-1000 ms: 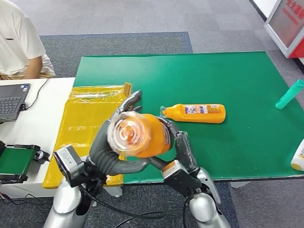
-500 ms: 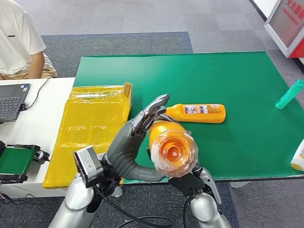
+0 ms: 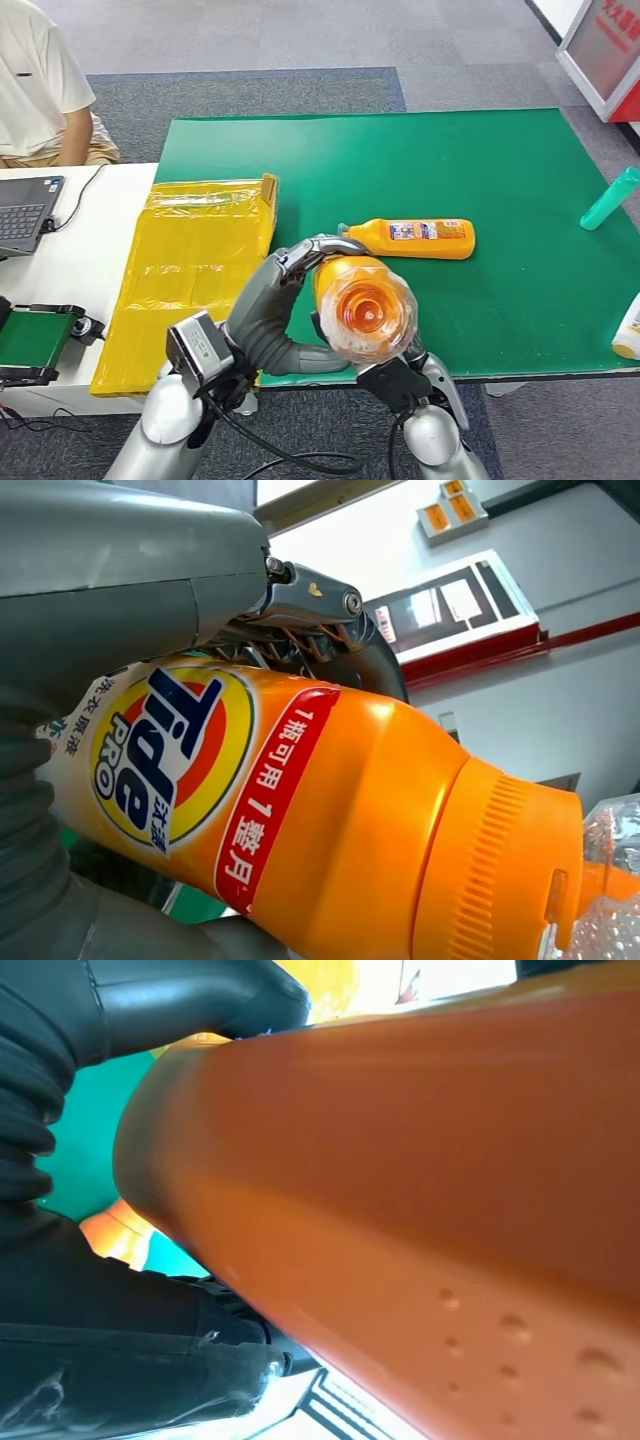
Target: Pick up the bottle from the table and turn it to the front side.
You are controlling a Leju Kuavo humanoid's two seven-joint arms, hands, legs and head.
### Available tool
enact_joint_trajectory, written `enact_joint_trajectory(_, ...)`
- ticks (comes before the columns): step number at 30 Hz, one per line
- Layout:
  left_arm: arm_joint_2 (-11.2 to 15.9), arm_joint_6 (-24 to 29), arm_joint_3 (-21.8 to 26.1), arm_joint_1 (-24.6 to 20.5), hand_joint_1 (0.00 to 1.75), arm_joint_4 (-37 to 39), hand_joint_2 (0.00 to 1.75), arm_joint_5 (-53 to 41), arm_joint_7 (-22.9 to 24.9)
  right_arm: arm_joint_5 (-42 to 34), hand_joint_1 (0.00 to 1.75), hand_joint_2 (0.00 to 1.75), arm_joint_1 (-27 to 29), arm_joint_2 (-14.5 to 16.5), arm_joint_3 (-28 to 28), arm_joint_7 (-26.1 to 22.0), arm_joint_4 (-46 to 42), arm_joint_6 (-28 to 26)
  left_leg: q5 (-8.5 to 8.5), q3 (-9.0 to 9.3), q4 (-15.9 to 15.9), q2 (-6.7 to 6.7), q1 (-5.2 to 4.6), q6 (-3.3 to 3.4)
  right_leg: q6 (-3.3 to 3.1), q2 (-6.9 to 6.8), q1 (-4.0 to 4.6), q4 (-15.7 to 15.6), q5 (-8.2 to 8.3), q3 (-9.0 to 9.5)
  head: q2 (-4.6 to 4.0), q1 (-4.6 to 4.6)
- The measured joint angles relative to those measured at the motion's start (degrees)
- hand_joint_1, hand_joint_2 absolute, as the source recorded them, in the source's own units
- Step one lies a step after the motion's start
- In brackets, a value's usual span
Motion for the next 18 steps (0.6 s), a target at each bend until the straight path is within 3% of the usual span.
enact_joint_trajectory(9, -0.1, 1.0, -0.6, -0.3, 1.75, 0.0, 1.75, -3.3, 0.3, 0.0, 1.73, 1.75, 0.0, 0.0, -0.5, -0.1, 0.0, -0.2, 0.00, 0.00, 0.0, 0.00, 0.00, 0.00, 0.00, 0.00, 0.00, 0.0, 0.00, 0.00, 0.00, 0.01)
enact_joint_trajectory(13, -0.1, 1.3, -0.6, -0.3, 1.75, 0.0, 1.75, -3.9, 0.4, 0.0, 0.00, 1.75, 0.1, 0.0, -0.7, -0.1, -0.2, -0.2, 0.00, 0.00, 0.0, 0.00, 0.00, 0.00, 0.00, 0.00, 0.00, 0.0, 0.00, 0.00, 0.01, 0.00)
enact_joint_trajectory(18, -0.1, 5.0, -0.3, 0.8, 1.75, -0.2, 1.75, -6.9, 0.2, -0.1, 0.00, 1.75, 0.2, -0.1, -1.0, 0.3, -0.8, -0.5, 0.00, 0.00, 0.0, 0.00, 0.00, 0.00, 0.00, 0.00, 0.00, 0.0, 0.00, 0.00, 0.01, 0.01)
